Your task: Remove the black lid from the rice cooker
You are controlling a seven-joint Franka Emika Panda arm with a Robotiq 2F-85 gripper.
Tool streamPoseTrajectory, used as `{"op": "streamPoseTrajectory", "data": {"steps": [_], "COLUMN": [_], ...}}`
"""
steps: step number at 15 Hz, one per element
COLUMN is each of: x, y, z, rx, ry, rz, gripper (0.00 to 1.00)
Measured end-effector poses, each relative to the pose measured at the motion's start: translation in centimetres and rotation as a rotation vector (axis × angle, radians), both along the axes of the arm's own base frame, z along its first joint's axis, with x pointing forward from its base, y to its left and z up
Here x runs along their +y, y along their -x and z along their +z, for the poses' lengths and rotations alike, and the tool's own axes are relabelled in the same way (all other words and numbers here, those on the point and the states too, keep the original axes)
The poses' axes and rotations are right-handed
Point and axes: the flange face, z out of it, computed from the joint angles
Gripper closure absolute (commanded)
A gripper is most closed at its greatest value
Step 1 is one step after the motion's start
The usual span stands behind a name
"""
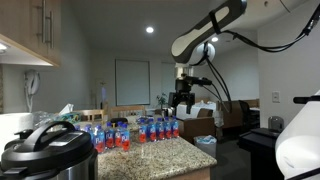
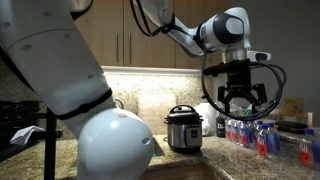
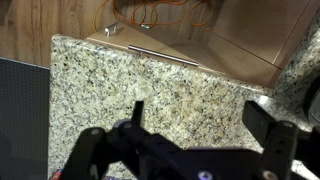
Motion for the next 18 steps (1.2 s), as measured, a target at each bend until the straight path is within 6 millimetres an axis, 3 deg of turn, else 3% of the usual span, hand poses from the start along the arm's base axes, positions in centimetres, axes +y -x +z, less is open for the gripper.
{"op": "streamPoseTrajectory", "data": {"steps": [13, 15, 18], "x": [0.0, 1.3, 6.9], "y": [0.0, -0.3, -1.1], "z": [0.0, -0.1, -0.2], "rx": [0.0, 0.002, 0.003], "ry": [-0.001, -0.009, -0.055], "rz": [0.0, 0.01, 0.037], "gripper": [0.0, 0.0, 0.0]}}
